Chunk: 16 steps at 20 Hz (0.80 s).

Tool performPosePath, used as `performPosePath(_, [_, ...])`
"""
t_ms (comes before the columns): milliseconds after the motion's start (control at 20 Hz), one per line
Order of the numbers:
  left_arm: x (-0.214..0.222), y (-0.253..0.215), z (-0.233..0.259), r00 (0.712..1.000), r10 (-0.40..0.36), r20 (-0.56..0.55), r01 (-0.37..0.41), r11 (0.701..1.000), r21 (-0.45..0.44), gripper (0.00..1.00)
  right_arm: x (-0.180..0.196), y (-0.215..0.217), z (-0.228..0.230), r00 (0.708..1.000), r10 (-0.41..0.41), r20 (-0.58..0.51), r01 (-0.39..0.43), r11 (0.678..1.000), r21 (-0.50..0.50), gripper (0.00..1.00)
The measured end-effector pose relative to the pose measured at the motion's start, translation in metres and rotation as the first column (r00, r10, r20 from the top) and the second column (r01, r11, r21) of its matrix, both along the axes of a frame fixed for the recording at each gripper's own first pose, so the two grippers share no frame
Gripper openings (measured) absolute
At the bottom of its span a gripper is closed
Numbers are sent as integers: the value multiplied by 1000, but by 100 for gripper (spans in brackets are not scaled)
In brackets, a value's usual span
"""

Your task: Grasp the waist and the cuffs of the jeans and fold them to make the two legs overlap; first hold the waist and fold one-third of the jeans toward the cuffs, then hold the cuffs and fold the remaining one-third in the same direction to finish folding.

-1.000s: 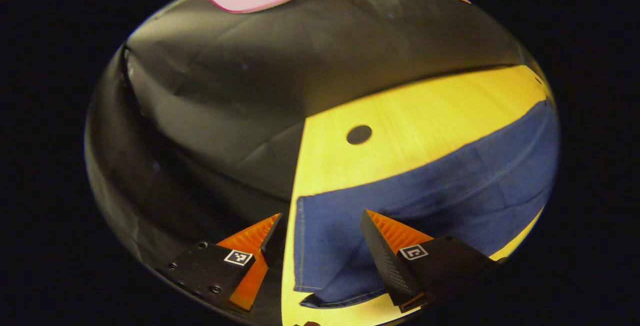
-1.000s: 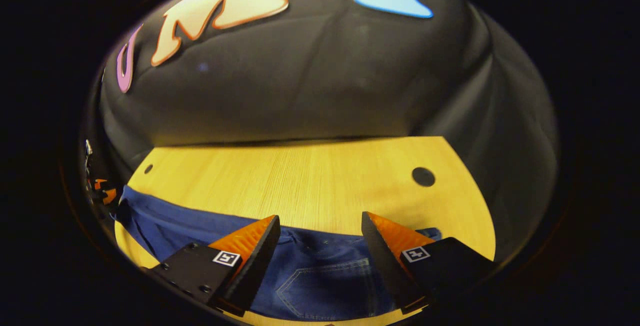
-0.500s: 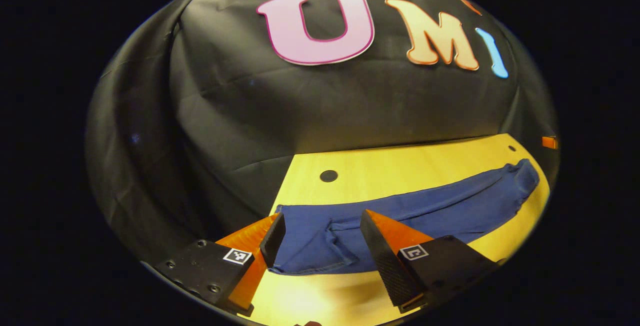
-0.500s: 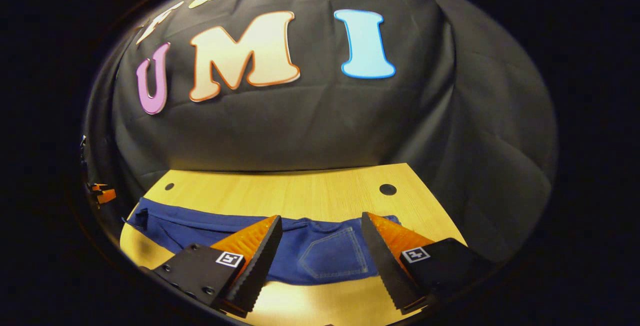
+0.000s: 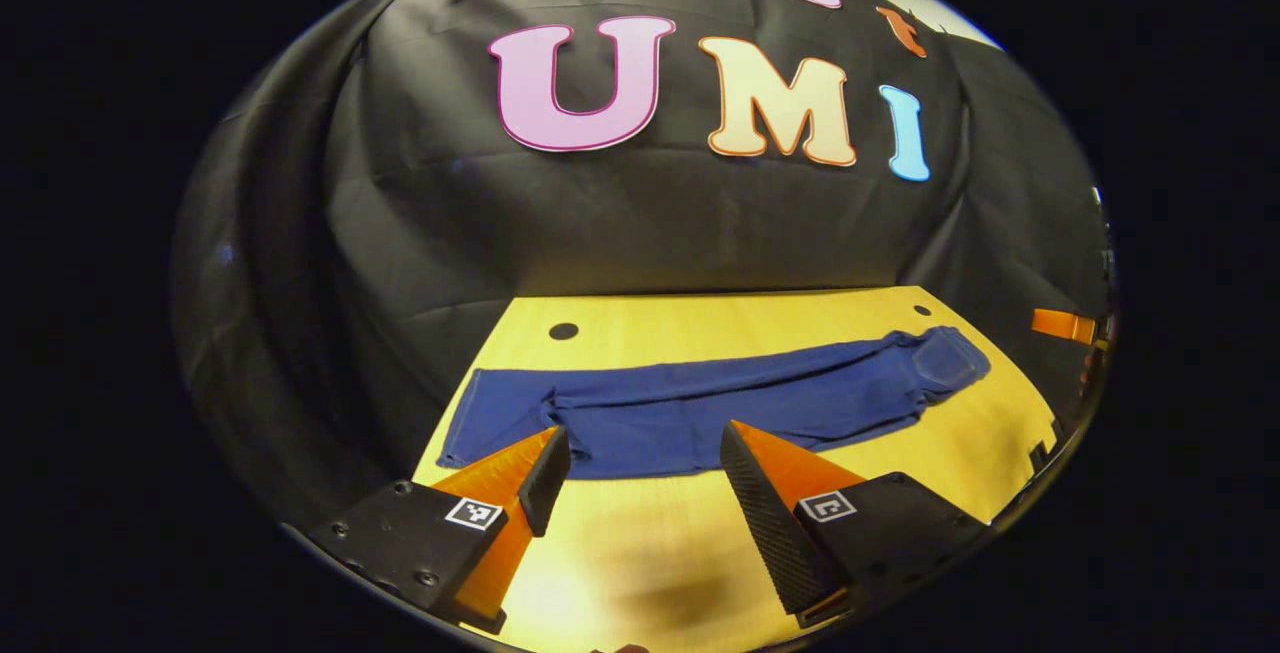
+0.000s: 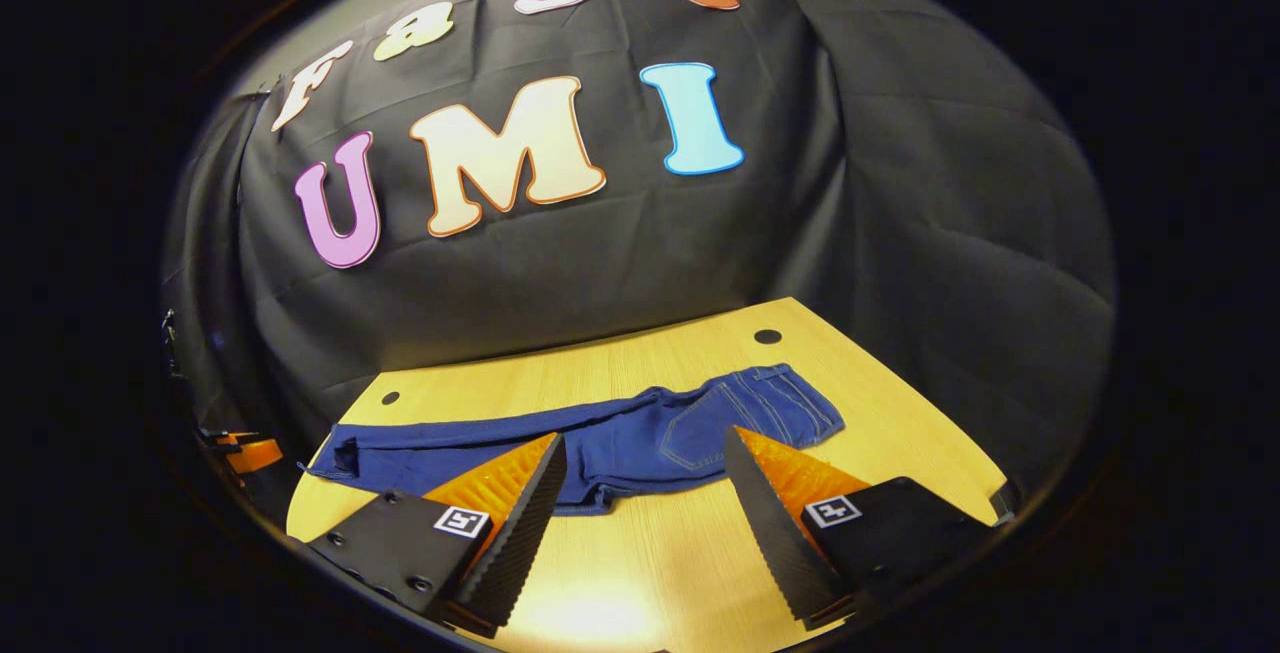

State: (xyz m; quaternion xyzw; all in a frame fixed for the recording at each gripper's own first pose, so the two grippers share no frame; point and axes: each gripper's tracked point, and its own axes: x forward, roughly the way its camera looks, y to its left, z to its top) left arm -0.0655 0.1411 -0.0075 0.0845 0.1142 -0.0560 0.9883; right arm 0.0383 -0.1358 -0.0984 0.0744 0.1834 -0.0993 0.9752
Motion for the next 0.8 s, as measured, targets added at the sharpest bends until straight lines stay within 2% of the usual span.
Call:
performPosePath(50, [0,-3,-1,1000,-16,-7,16,1000,-19,92,-8,1,2,1000,-7,6,7,1000,3,99])
performPosePath(100, [0,-4,-1,999,-30,-13,30,999,-34,91,-14,1,3,1000,-14,6,14,1000,5,94])
performPosePath(150, [1,-3,0,999,-41,-23,40,998,-45,91,-20,2,3,1000,-20,4,20,1000,4,99])
performPosePath(250, [-1,-5,-6,998,-58,-37,56,997,-55,91,-30,5,8,1000,-26,12,26,1000,-10,98])
performPosePath(400, [-4,-7,-12,995,-91,-52,88,995,-45,89,-42,13,13,999,-24,30,25,999,-21,99])
performPosePath(550, [-6,-11,-11,992,-115,-48,114,993,-15,92,-43,7,11,999,-30,32,31,999,-21,98])
performPosePath(600, [-6,-12,-10,992,-117,-50,117,993,-2,92,-42,-2,9,999,-36,27,37,999,-19,98])
performPosePath(650, [-7,-13,-7,992,-122,-45,122,992,10,92,-37,-13,8,999,-43,24,44,999,-19,94])
performPosePath(700, [-6,-15,-5,992,-123,-38,124,992,21,92,-31,-29,4,998,-55,15,56,998,-22,94])
performPosePath(750, [-5,-19,-3,992,-121,-34,122,992,24,93,-25,-47,-2,998,-67,5,67,998,-22,98])
performPosePath(800, [-3,-24,-1,992,-120,-28,120,993,20,89,-17,-67,-8,997,-80,-7,80,997,-21,94])
